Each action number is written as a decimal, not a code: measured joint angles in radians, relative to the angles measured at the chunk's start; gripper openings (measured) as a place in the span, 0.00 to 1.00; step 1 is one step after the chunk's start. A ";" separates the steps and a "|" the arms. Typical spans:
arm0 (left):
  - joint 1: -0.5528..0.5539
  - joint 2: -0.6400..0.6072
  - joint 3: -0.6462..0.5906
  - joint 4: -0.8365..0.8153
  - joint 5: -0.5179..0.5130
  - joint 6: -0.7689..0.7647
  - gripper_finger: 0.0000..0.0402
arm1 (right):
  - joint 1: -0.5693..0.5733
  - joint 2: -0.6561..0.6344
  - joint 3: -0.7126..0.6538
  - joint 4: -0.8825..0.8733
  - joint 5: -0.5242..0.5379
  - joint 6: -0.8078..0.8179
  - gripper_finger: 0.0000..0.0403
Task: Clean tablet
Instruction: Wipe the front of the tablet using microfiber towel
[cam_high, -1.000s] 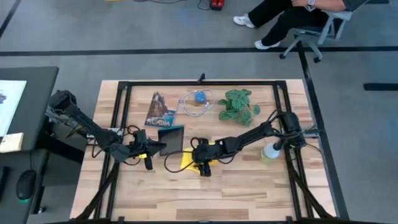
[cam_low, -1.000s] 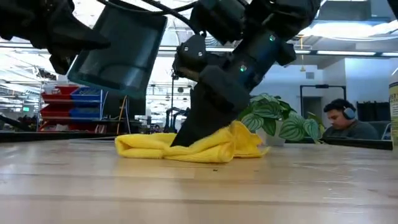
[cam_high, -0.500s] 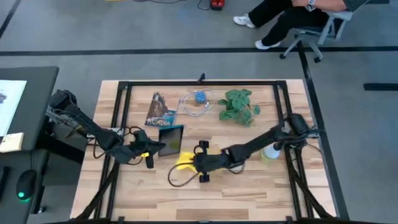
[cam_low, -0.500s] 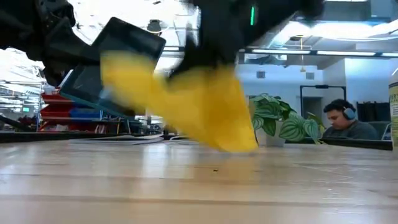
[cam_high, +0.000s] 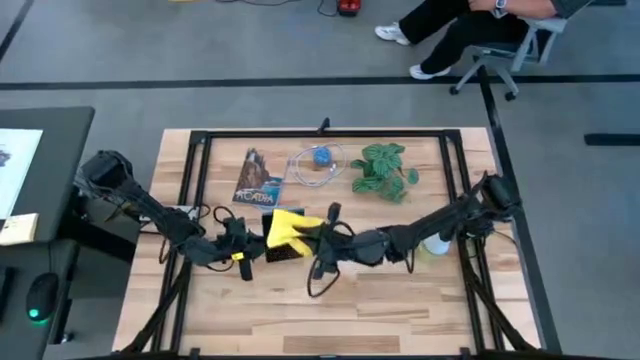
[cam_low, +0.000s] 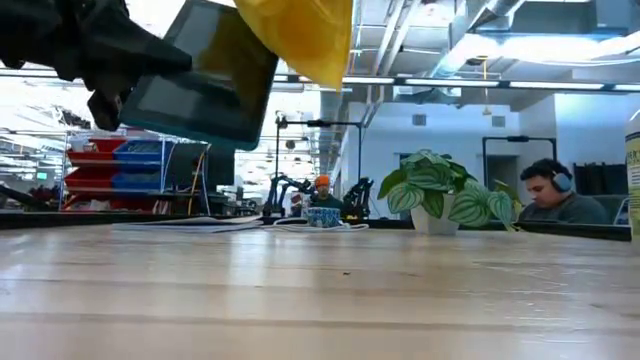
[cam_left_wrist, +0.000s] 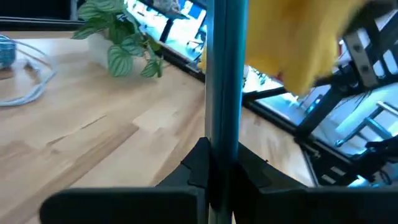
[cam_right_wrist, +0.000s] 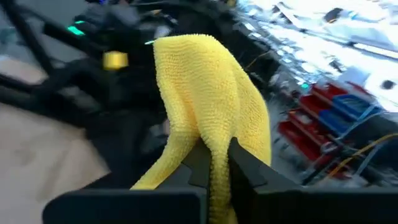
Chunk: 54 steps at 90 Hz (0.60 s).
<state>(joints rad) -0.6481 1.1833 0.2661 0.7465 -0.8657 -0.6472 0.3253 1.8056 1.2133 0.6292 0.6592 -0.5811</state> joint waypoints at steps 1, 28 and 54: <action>0.000 0.005 0.000 0.008 0.001 0.001 0.02 | -0.003 0.000 0.000 0.000 0.000 0.000 0.01; 0.056 0.100 0.000 0.199 0.094 0.064 0.03 | -0.060 0.021 0.001 -0.071 -0.136 0.114 0.02; 0.076 0.103 0.000 0.206 0.128 0.070 0.03 | -0.022 0.161 0.089 -0.146 -0.140 0.098 0.02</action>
<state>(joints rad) -0.5720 1.2858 0.2665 0.9527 -0.7379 -0.5774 0.3036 1.9666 1.3027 0.4834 0.5196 -0.4833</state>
